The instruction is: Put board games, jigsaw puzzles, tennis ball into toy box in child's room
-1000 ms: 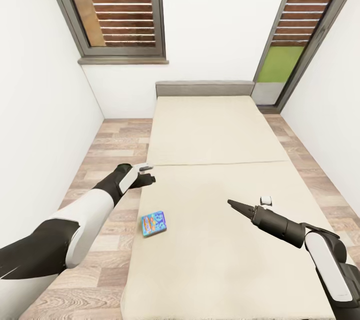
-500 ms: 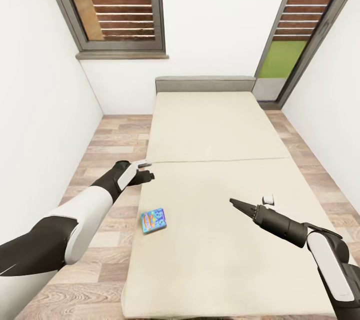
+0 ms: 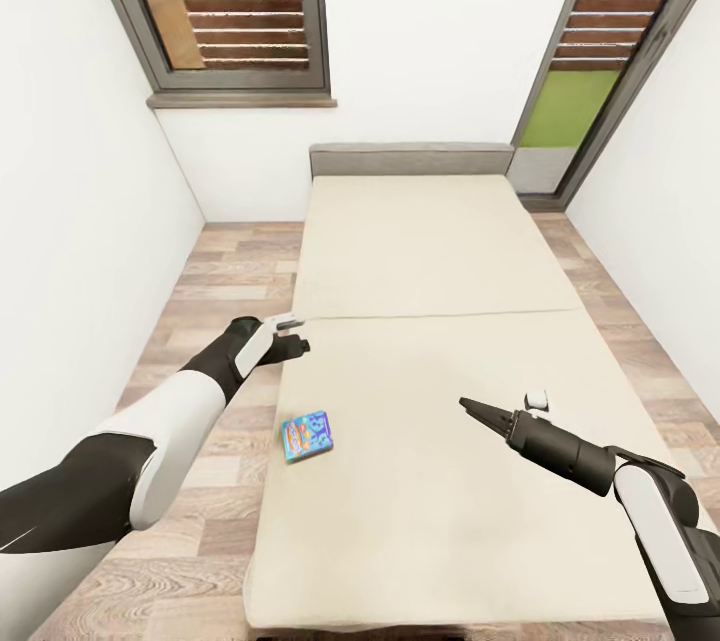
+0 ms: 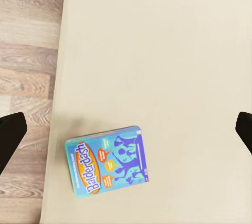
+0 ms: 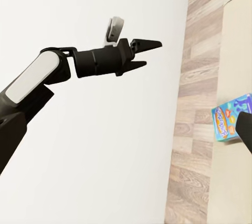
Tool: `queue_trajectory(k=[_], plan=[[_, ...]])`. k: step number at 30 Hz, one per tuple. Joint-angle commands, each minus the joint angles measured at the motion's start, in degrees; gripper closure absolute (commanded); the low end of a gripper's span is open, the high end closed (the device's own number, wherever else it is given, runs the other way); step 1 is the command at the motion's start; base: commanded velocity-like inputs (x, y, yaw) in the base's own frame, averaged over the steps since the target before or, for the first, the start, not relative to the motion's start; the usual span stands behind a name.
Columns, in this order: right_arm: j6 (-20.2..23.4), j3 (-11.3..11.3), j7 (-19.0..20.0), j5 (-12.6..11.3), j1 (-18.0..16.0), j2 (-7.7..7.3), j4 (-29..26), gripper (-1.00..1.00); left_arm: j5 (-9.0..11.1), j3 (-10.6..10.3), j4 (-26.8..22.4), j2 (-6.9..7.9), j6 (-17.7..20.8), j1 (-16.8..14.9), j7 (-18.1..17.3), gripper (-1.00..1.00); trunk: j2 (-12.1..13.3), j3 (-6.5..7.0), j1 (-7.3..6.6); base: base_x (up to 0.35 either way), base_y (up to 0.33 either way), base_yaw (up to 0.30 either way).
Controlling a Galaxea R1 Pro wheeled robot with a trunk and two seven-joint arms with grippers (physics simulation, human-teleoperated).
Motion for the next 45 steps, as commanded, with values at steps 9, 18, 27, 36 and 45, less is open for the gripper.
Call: queue_trajectory(k=[9, 18, 27, 36, 45], plan=[[0.28, -0.06, 0.16, 0.05, -0.04, 0.0, -0.01, -1.0, 0.57, -0.35, -0.14, -0.06, -0.09, -0.03, 0.48, -1.0, -0.1, -0.94, 0.03, 0.0, 0.0, 0.0], [0.28, -0.12, 0.16, 0.06, -0.04, -0.01, 0.03, -1.0, 0.56, -0.41, -0.18, 0.14, 0.04, -0.03, 0.49, -1.0, -0.1, -1.79, 0.03, 0.0, 0.0, 0.0], [0.25, -0.12, 0.16, 0.06, -0.04, 0.0, -0.01, -1.0, 0.5, -0.41, -1.62, 0.19, 0.49, -0.03, 0.44, -1.0, -0.1, -2.64, 0.03, 0.0, 0.0, 0.0], [0.21, -0.14, 0.16, 0.13, -0.04, 0.0, 0.04, -1.0, 0.44, -0.41, -3.36, 0.42, 1.51, -0.15, 0.32, -1.0, -0.1, -3.5, 0.03, 0.0, 0.0, 0.0], [0.2, -0.14, 0.16, 0.14, -0.04, 0.0, 0.13, -1.0, 0.49, -0.36, -3.64, 1.57, 2.69, -0.83, 0.3, -1.0, -0.1, -4.35, 0.03, 0.0, 0.0, 0.0]])
